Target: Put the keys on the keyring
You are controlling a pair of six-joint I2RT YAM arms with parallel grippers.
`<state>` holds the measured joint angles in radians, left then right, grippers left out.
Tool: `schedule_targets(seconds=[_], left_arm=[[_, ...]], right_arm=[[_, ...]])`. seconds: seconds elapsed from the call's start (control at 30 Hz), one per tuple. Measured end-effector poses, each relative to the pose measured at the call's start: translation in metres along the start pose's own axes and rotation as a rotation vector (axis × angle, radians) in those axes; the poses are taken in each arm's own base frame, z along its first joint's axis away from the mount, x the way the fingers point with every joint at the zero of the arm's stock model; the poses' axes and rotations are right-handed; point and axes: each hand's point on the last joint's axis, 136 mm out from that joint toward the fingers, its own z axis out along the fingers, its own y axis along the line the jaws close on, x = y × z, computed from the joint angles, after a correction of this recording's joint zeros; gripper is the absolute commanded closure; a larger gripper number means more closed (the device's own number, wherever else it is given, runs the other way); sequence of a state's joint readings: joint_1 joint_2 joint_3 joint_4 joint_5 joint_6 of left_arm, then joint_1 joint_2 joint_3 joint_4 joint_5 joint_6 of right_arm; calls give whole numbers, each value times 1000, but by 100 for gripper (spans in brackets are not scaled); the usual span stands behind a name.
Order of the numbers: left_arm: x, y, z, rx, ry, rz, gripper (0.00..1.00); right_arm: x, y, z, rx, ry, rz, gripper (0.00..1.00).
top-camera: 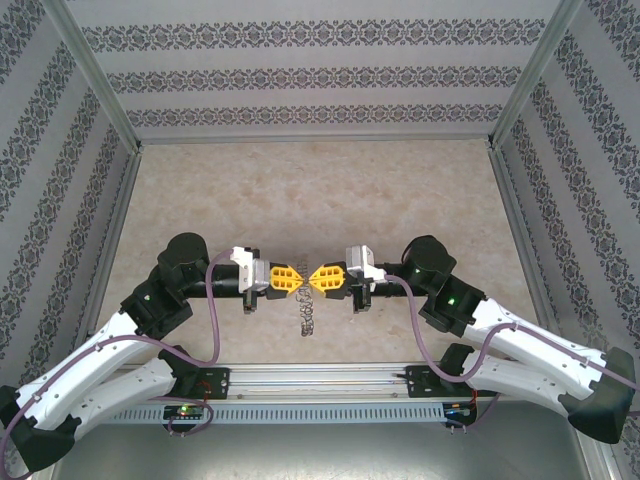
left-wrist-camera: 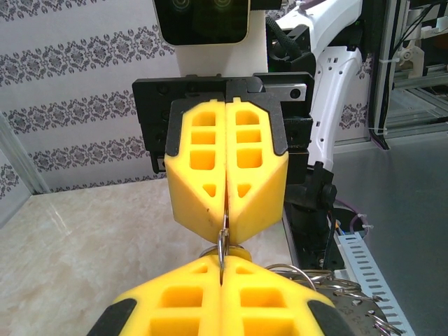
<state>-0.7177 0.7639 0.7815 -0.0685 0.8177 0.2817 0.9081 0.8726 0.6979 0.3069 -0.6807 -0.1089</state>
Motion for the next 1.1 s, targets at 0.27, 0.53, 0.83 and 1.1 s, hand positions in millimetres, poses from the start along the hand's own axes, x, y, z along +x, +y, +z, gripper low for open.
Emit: schedule_targets(seconds=[0.27,0.53,0.83,1.1], left_arm=[[-4,1,-1,-5,-5,5,100],[-1,2,-2,-11,7,-4,100],[1,2,-2,-10,26,-21,100],[5,5,-2,-18,50,-41,100]], right_arm=[[-5,-1,2,10,6,-26,100],[-5,0,5,30,37,-61,100],[-2,0,8,50,78,-106,100],[-1,-4,11,72,105,-133,100]])
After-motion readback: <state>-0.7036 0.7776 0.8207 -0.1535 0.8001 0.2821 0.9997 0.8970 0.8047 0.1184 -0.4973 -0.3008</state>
